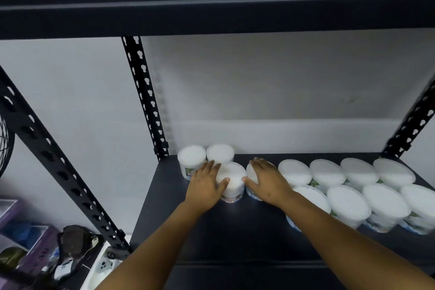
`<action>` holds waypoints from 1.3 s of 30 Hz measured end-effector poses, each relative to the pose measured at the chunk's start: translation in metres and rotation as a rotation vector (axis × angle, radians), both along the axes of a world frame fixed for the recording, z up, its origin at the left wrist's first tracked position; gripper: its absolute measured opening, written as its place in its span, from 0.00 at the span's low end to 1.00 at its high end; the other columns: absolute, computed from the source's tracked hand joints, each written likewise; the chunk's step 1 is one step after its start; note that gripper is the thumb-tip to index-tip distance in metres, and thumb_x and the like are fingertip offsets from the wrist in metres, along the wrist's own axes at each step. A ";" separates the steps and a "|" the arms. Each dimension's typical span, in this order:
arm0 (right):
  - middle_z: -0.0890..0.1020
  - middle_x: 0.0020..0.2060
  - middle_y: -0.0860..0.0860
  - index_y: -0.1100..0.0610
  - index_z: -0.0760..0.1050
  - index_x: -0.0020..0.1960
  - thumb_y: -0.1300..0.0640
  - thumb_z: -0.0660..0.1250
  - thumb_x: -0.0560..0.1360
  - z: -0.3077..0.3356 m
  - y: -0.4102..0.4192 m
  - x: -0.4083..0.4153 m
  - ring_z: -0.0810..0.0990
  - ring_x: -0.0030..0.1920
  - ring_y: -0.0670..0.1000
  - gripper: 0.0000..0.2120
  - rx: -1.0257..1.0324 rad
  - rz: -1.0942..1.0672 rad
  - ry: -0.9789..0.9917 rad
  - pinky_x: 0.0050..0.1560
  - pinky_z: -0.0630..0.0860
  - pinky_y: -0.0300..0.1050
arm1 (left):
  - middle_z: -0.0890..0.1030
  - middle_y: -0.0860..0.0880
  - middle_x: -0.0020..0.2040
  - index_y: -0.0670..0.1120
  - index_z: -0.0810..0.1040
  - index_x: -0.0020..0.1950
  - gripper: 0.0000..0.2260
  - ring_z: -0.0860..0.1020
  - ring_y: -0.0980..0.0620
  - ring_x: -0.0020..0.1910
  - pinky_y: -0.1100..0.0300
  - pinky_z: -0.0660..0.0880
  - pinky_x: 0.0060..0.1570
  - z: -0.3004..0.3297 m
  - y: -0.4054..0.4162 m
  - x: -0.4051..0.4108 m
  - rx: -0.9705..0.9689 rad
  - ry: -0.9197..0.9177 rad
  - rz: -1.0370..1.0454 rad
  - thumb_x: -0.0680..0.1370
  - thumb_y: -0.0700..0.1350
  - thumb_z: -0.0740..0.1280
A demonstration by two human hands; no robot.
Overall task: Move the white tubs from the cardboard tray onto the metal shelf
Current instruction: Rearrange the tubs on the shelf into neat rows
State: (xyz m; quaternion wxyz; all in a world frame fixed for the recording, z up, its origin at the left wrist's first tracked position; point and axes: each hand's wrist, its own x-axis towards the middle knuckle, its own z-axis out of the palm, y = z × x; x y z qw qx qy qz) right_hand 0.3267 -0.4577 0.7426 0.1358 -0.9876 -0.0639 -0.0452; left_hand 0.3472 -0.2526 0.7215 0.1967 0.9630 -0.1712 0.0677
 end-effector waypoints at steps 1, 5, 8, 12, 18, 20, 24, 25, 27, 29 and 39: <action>0.61 0.74 0.55 0.58 0.58 0.74 0.40 0.57 0.77 0.001 0.003 0.003 0.57 0.75 0.53 0.32 0.008 0.003 0.009 0.74 0.53 0.46 | 0.60 0.47 0.76 0.49 0.62 0.75 0.26 0.56 0.48 0.76 0.51 0.53 0.74 0.001 0.002 0.002 -0.003 -0.003 0.006 0.80 0.59 0.56; 0.61 0.74 0.55 0.58 0.58 0.74 0.41 0.57 0.78 0.008 0.020 0.015 0.57 0.74 0.53 0.31 0.039 0.030 0.021 0.73 0.53 0.45 | 0.62 0.46 0.76 0.48 0.63 0.74 0.28 0.57 0.47 0.76 0.48 0.55 0.74 0.004 0.015 0.014 0.002 -0.009 0.031 0.79 0.62 0.54; 0.62 0.73 0.54 0.58 0.58 0.74 0.41 0.57 0.78 0.012 0.033 0.026 0.58 0.74 0.53 0.30 0.054 0.038 0.024 0.73 0.53 0.45 | 0.63 0.45 0.75 0.46 0.63 0.74 0.32 0.57 0.45 0.75 0.49 0.56 0.73 0.007 0.024 0.024 0.033 -0.015 0.053 0.77 0.65 0.52; 0.58 0.75 0.54 0.56 0.55 0.75 0.38 0.56 0.77 0.014 0.049 0.046 0.55 0.75 0.53 0.33 0.035 0.018 0.091 0.74 0.53 0.48 | 0.61 0.45 0.76 0.45 0.62 0.75 0.31 0.56 0.46 0.76 0.50 0.53 0.74 0.012 0.035 0.039 0.051 -0.005 0.097 0.78 0.63 0.54; 0.55 0.76 0.55 0.55 0.54 0.75 0.37 0.59 0.75 0.016 0.066 0.070 0.54 0.75 0.55 0.36 -0.004 0.005 0.118 0.74 0.55 0.50 | 0.54 0.46 0.78 0.47 0.55 0.76 0.31 0.50 0.46 0.77 0.51 0.48 0.74 0.022 0.054 0.063 0.156 0.083 0.116 0.78 0.61 0.57; 0.55 0.76 0.55 0.55 0.53 0.75 0.36 0.61 0.74 0.017 0.070 0.075 0.54 0.75 0.56 0.39 0.003 0.008 0.129 0.73 0.56 0.52 | 0.53 0.45 0.78 0.48 0.54 0.76 0.34 0.50 0.46 0.77 0.50 0.48 0.74 0.024 0.059 0.070 0.180 0.093 0.110 0.76 0.63 0.58; 0.54 0.76 0.57 0.55 0.52 0.76 0.36 0.65 0.71 0.017 0.077 0.086 0.53 0.74 0.58 0.42 0.029 0.005 0.185 0.72 0.58 0.54 | 0.53 0.44 0.78 0.49 0.54 0.76 0.39 0.52 0.44 0.76 0.48 0.51 0.73 0.026 0.064 0.079 0.180 0.131 0.095 0.72 0.66 0.64; 0.54 0.75 0.57 0.55 0.52 0.75 0.37 0.66 0.71 0.017 0.079 0.088 0.54 0.74 0.59 0.43 0.039 0.005 0.198 0.71 0.59 0.54 | 0.53 0.44 0.78 0.49 0.54 0.76 0.40 0.52 0.44 0.76 0.48 0.53 0.73 0.026 0.066 0.081 0.175 0.146 0.093 0.71 0.66 0.65; 0.57 0.74 0.57 0.55 0.53 0.75 0.38 0.68 0.70 0.016 0.082 0.091 0.57 0.73 0.59 0.43 0.055 0.004 0.215 0.70 0.61 0.54 | 0.53 0.43 0.77 0.50 0.54 0.76 0.41 0.53 0.43 0.76 0.47 0.54 0.72 0.025 0.068 0.084 0.160 0.182 0.090 0.71 0.65 0.66; 0.59 0.72 0.57 0.55 0.54 0.75 0.38 0.69 0.69 0.014 0.084 0.094 0.59 0.71 0.59 0.43 0.049 0.001 0.215 0.68 0.64 0.54 | 0.53 0.43 0.77 0.50 0.53 0.77 0.41 0.54 0.43 0.76 0.48 0.56 0.72 0.024 0.069 0.087 0.151 0.222 0.080 0.71 0.64 0.67; 0.62 0.69 0.58 0.53 0.56 0.75 0.42 0.69 0.70 0.008 0.086 0.100 0.61 0.68 0.60 0.40 0.080 -0.066 0.219 0.65 0.66 0.52 | 0.61 0.44 0.71 0.46 0.60 0.74 0.38 0.64 0.42 0.69 0.50 0.65 0.67 0.017 0.071 0.091 -0.021 0.262 0.076 0.70 0.56 0.72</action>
